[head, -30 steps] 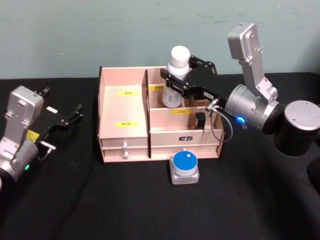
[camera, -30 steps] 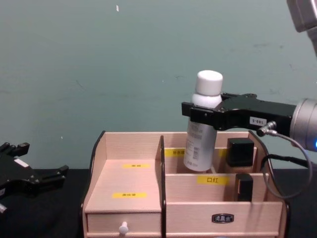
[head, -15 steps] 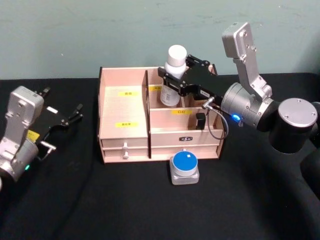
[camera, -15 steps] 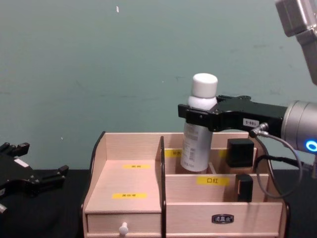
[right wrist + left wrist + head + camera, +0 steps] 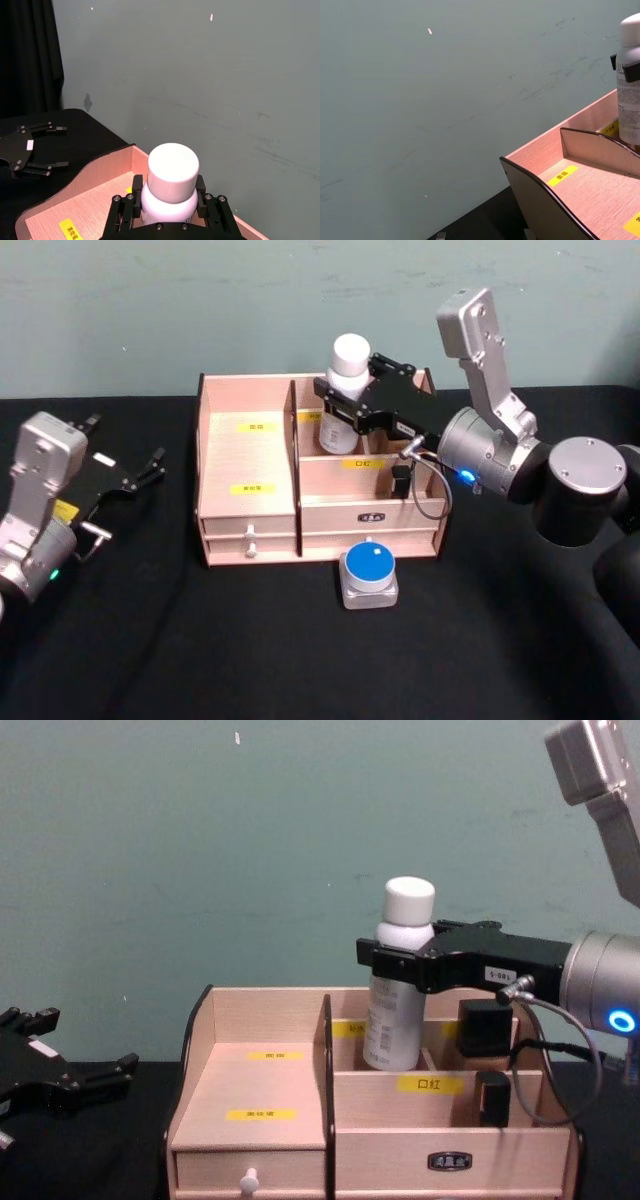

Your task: Pick up the facial cleanser and watermelon frost from the table and place them into the tiered storage box.

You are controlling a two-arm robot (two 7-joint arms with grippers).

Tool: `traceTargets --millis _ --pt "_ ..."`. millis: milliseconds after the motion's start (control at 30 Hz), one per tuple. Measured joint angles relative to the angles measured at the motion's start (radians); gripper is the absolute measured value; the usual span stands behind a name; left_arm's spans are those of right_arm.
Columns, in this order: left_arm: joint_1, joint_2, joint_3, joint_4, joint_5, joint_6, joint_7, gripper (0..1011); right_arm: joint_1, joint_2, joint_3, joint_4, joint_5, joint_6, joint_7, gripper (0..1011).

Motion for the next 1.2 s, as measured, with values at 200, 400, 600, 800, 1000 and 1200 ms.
traceTargets --millis 200,400,600,800,1000,1200 --pt "0.000 0.000 0.000 0.000 0.000 0.000 0.000 1001 0.001 -0.005 0.000 0.012 -0.003 -0.001 0.003 599" --pt "0.000 0.000 0.000 0.000 0.000 0.000 0.000 1001 0.003 -0.010 0.000 0.034 -0.005 -0.006 0.008 599" --pt "0.000 0.000 0.000 0.000 0.000 0.000 0.000 1001 0.005 -0.016 -0.002 0.057 -0.007 -0.008 0.013 599" --pt "0.000 0.000 0.000 0.000 0.000 0.000 0.000 1001 0.008 -0.019 -0.004 0.074 -0.011 -0.010 0.016 599" --pt "0.000 0.000 0.000 0.000 0.000 0.000 0.000 1001 0.012 -0.025 -0.006 0.098 -0.013 -0.013 0.021 599" --pt "0.000 0.000 0.000 0.000 0.000 0.000 0.000 1001 0.014 -0.027 -0.007 0.109 -0.015 -0.013 0.023 599"
